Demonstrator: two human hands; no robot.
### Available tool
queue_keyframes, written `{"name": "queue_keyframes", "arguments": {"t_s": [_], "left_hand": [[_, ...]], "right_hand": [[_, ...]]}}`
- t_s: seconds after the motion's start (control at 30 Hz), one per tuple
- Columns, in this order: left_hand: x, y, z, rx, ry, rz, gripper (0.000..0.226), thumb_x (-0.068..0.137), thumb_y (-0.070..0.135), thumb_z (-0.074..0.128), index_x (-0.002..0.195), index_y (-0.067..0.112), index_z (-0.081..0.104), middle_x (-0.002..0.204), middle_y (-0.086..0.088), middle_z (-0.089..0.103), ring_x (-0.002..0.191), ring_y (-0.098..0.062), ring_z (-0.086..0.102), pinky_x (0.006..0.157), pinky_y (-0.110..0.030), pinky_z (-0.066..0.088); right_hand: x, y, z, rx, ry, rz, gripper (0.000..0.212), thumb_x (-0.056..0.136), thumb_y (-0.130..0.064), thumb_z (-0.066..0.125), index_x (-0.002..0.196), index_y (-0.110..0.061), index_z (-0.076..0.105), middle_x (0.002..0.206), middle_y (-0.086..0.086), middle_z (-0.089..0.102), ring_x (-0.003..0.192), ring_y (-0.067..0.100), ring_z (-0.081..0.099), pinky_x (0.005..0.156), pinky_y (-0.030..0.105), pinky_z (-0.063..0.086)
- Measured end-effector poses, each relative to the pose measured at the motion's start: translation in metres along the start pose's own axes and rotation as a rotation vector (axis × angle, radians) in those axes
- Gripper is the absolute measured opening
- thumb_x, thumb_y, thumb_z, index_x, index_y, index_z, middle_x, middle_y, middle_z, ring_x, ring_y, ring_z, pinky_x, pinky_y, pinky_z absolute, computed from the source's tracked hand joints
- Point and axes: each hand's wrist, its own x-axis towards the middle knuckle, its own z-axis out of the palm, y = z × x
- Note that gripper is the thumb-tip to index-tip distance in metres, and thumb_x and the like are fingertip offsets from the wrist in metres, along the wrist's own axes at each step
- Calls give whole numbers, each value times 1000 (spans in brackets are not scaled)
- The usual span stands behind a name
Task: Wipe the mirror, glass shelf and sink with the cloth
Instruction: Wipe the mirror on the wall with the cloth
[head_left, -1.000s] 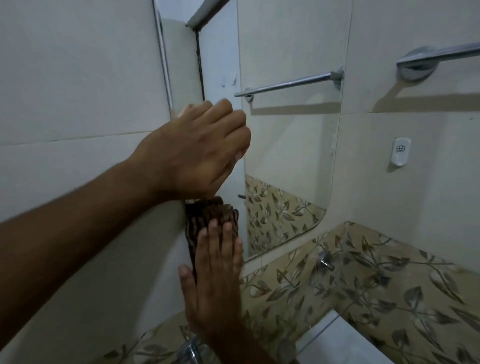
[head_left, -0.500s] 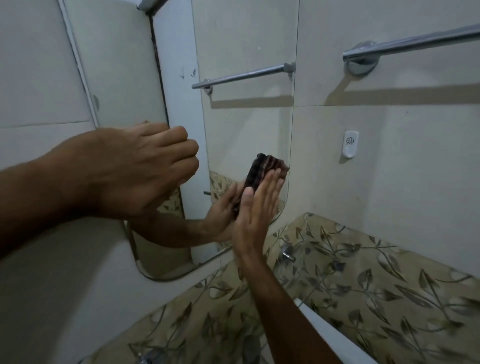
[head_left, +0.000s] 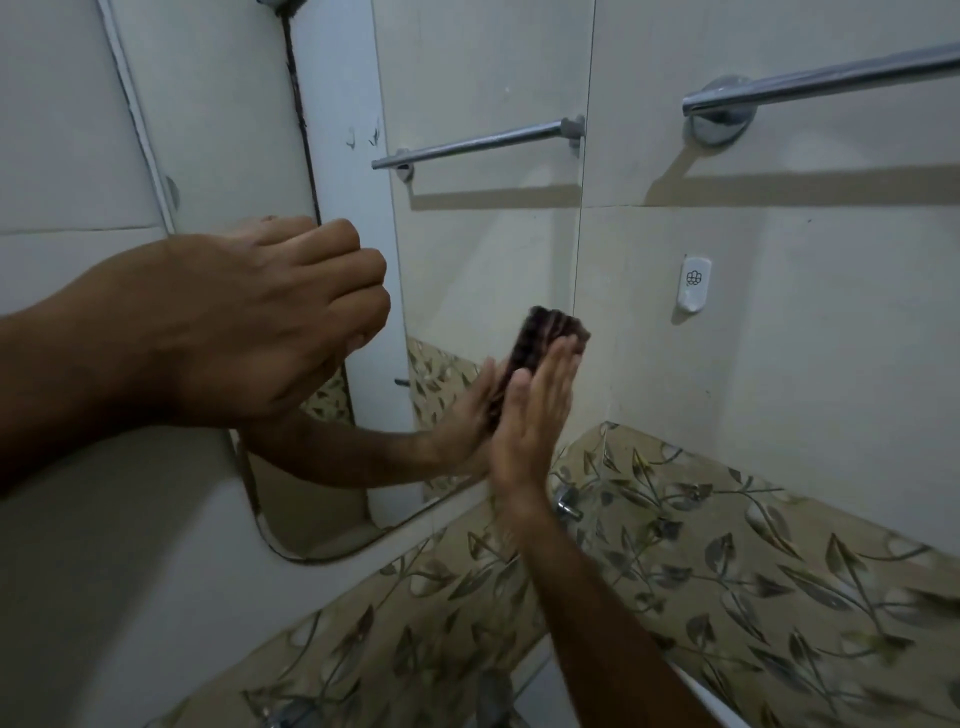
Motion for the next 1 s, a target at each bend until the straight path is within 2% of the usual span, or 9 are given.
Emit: {"name": "queue_keyframes", "arguments": {"t_s": [0.13, 0.27, 0.33, 0.43, 0.53, 0.67, 0.8, 0.87, 1.0], "left_hand": [[3, 3, -3, 2, -18, -19, 34, 100, 35, 27, 89, 14, 52, 87, -7, 46, 78, -30, 42, 70, -51, 38], [4, 5, -8, 1, -12, -37, 27, 99, 29, 27, 91, 16, 49, 89, -4, 44, 81, -27, 41, 72, -49, 39], [6, 5, -14, -19, -13, -51, 26, 99, 30, 26, 91, 19, 49, 90, -2, 44, 81, -26, 41, 72, -48, 39], [6, 9, -21, -69, -16, -103, 17, 97, 31, 35, 91, 24, 49, 91, 1, 45, 81, -22, 42, 72, -45, 42], [5, 13, -27, -88, 5, -146, 11, 95, 32, 43, 93, 26, 51, 92, 4, 46, 81, -19, 43, 73, -43, 45], [7, 15, -36, -143, 62, -222, 11, 96, 36, 42, 94, 28, 49, 91, 7, 47, 81, -15, 43, 73, -40, 46], [10, 15, -41, -109, 110, -270, 12, 96, 27, 42, 90, 23, 52, 88, 4, 47, 79, -19, 40, 73, -44, 44], [10, 13, -43, -108, 171, -334, 14, 96, 25, 42, 91, 21, 55, 89, 3, 50, 80, -19, 42, 73, -46, 44], [12, 12, -41, -46, 300, -475, 15, 95, 21, 43, 92, 16, 57, 89, -3, 51, 82, -23, 44, 77, -48, 41]], "right_hand": [[35, 13, -15, 71, 12, 92, 100, 81, -87, -3, 161, -27, -3, 170, -10, -7, 155, 4, -9, 128, 45, 1], [-17, -9, 0, -10, -45, 3, 79, 92, -76, -2, 159, -34, -9, 168, -14, -15, 155, 4, -15, 127, 53, 4], [-62, -29, 12, -59, -99, -144, 71, 101, -64, 7, 161, -27, -1, 170, -9, -9, 157, 14, -8, 124, 59, 14], [-118, -52, 35, -189, -76, -527, 66, 106, -51, 20, 158, -11, 26, 169, 1, 18, 153, 26, 26, 113, 56, 37], [-112, -70, 39, -273, -87, -738, 65, 104, -52, 21, 160, -18, 20, 165, -2, 25, 151, 22, 29, 103, 46, 45], [-58, -67, 18, -284, -137, -811, 63, 106, -52, 12, 162, -23, 7, 170, -6, 5, 157, 22, 12, 113, 43, 32], [4, -70, 7, -64, -33, -349, 68, 100, -65, 1, 160, -31, -1, 170, -12, -4, 157, 11, -5, 125, 54, 9], [16, -80, 6, -43, -2, -244, 73, 95, -71, -6, 157, -33, -4, 169, -13, -9, 155, 6, -12, 126, 54, 5], [-18, -102, 11, -92, -141, -469, 68, 101, -64, 5, 160, -31, -5, 170, -7, -7, 157, 17, -9, 125, 48, 3]]}}
